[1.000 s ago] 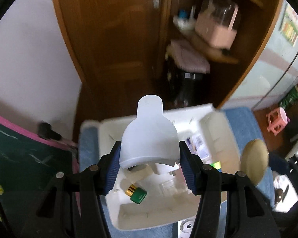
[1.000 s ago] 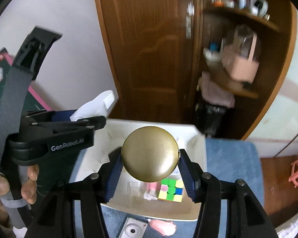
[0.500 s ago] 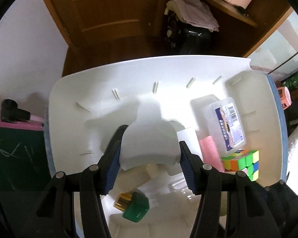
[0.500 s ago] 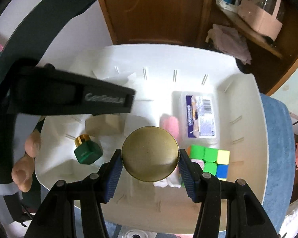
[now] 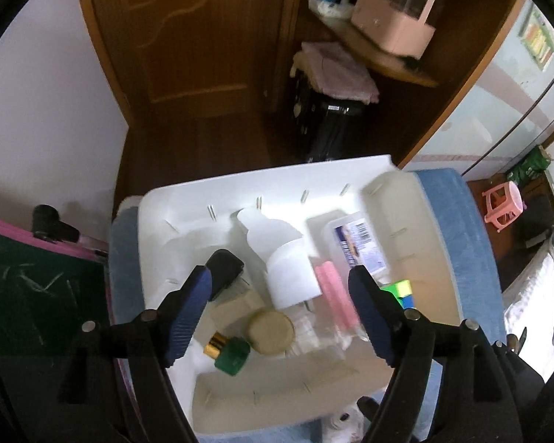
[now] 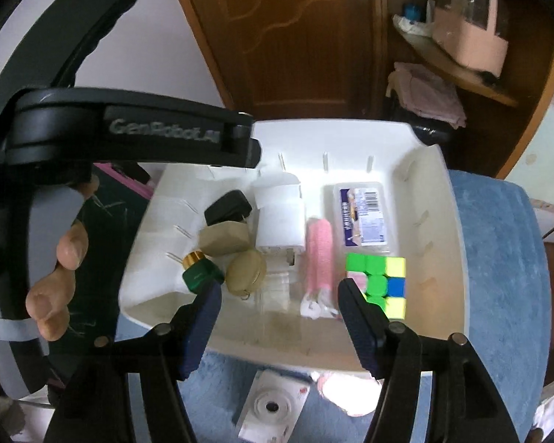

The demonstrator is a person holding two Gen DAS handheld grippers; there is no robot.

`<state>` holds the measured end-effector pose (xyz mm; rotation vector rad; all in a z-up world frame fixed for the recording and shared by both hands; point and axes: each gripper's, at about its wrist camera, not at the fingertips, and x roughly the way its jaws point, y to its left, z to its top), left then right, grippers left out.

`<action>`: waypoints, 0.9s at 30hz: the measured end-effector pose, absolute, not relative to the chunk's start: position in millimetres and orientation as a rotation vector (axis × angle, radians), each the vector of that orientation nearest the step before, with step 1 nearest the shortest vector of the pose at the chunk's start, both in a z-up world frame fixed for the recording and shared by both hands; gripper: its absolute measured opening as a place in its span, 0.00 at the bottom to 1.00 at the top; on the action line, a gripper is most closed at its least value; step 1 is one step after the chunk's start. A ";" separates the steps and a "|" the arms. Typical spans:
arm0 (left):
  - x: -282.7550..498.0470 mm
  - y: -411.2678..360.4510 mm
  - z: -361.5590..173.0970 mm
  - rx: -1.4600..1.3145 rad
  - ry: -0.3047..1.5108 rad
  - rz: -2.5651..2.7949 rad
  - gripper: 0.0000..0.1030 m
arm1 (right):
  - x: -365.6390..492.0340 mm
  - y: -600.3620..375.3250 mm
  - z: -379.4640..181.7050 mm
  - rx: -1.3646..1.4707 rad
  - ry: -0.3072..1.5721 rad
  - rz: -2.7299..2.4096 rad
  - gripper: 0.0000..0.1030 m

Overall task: Organize rigid objects
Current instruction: 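Carry the white piece and gold compact into the bin and open both grippers, then move both grippers back toward the white printed box and pink pouch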

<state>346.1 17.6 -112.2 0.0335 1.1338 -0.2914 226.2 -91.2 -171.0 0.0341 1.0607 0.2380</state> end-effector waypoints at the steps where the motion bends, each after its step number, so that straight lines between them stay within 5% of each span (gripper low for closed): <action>1: 343.8 16.8 -106.5 0.030 1.123 -0.291 0.77 | 222.7 -94.0 -165.6 0.038 1.049 0.237 0.64; 27: 175.4 16.3 10.8 0.005 0.879 -0.219 0.78 | 63.0 -151.7 -56.3 -0.027 0.825 0.225 0.65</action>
